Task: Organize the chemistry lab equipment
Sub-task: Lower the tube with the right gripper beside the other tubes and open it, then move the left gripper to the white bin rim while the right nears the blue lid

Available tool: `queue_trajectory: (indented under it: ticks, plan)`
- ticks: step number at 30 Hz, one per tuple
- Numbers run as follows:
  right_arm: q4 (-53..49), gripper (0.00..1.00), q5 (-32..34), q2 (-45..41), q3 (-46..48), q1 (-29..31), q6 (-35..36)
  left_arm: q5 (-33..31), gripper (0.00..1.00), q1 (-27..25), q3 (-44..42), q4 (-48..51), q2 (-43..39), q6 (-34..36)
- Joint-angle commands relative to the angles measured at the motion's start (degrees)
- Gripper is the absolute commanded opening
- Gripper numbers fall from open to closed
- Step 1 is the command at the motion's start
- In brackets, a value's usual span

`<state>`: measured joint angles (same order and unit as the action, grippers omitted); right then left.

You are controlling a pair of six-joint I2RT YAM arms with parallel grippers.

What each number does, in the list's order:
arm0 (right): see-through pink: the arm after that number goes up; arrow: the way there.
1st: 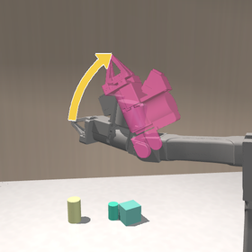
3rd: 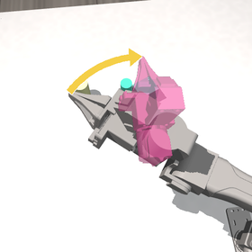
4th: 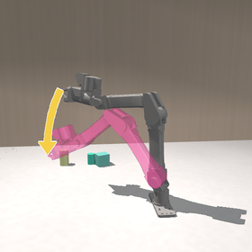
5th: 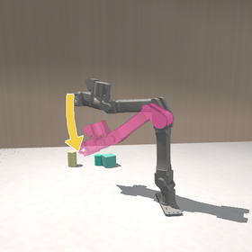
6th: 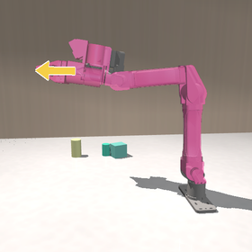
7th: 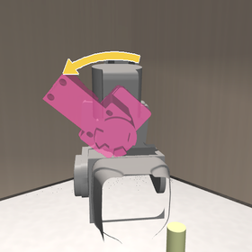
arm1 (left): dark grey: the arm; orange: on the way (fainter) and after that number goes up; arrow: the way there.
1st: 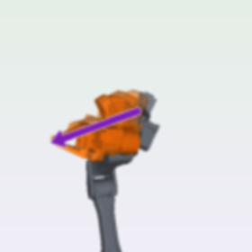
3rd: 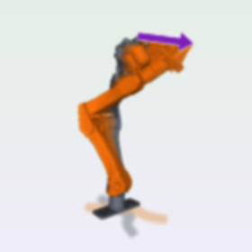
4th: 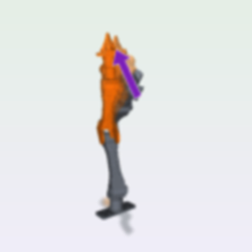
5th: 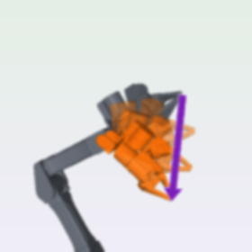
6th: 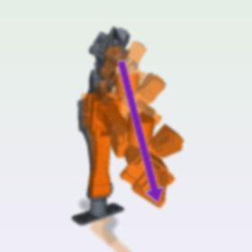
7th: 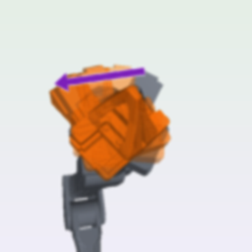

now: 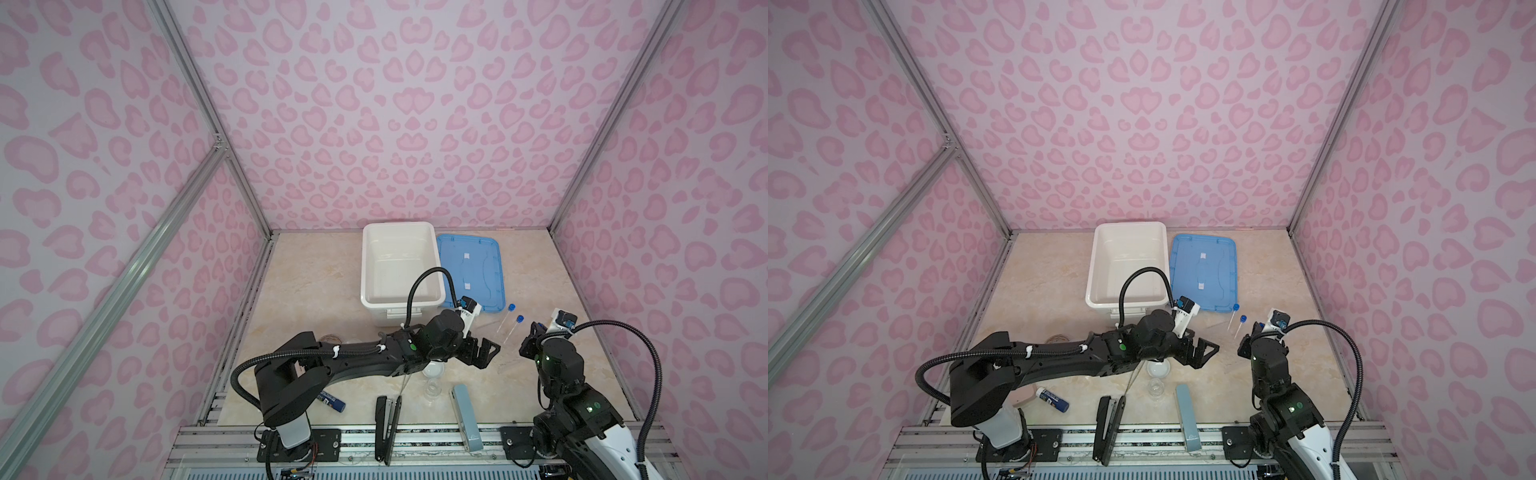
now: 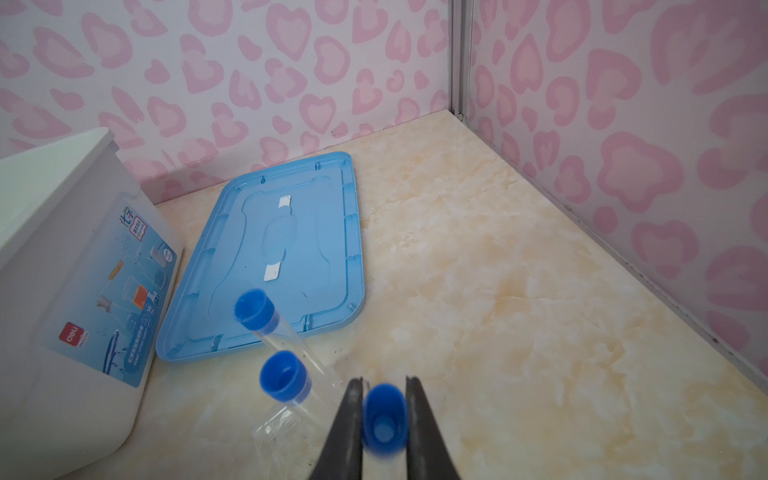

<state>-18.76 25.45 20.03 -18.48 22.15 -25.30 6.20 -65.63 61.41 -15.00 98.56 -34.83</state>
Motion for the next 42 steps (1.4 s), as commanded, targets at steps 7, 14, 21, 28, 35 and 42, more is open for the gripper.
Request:
queue_trajectory:
  ticks: [7,14,21,28,35,42]
  plan:
    - [3.0,0.15,3.6,1.6,3.2,4.3,-3.1,-1.7,0.98,0.2,-1.3,-1.4,-0.9,-0.2]
    - [1.0,0.47,6.7,0.5,2.3,7.2,-3.9,-3.3,0.99,0.3,-2.3,-1.7,-3.1,0.0]
    - [-3.5,0.98,8.9,-1.6,-2.6,7.1,-6.0,-4.8,0.98,0.9,-1.0,2.4,-9.3,2.4]
    - [-5.6,0.98,9.0,-1.6,-11.4,7.1,-3.8,-10.9,0.99,4.9,8.2,22.4,-19.1,7.3]
    - [-8.2,0.98,-0.2,12.3,-26.5,7.2,3.4,-16.9,0.97,17.4,18.2,42.1,-23.4,9.0]
    - [-0.3,0.98,-15.4,25.0,-32.8,7.1,12.7,-12.5,0.97,32.8,26.8,55.3,-16.7,8.3]
